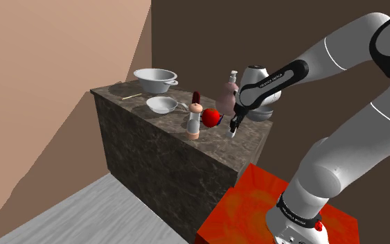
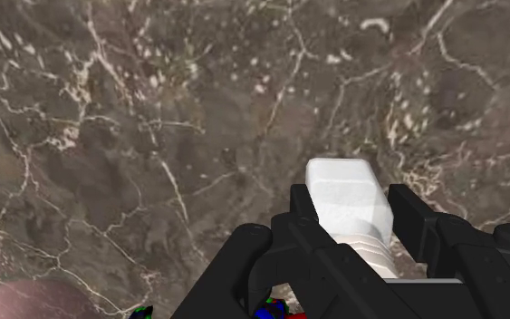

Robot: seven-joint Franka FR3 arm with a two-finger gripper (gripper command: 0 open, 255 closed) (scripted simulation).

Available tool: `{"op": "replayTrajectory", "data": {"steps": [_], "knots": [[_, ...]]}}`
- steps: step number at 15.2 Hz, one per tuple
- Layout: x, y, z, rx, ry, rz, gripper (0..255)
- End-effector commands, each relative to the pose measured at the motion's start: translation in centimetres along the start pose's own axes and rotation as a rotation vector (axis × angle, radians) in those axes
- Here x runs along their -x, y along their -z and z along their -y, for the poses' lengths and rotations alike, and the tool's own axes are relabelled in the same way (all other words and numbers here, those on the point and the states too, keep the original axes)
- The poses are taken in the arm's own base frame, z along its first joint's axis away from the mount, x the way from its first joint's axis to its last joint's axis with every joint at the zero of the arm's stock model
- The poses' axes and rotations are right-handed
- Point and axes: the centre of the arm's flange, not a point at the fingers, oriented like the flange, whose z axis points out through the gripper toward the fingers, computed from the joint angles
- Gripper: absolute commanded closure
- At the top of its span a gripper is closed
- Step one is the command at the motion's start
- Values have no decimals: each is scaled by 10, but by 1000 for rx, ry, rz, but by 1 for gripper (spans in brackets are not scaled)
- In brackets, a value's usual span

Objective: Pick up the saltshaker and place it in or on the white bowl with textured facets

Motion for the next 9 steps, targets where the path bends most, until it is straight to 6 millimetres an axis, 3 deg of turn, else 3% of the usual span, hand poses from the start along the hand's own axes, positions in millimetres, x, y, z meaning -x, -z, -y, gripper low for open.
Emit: {"op": "replayTrajectory", "data": {"steps": [1,3,9], "knots": [[0,0,0,0,-1,1,255],[0,0,0,0,-1,1,255],[-3,31,-4,0,-1,1,255]]}}
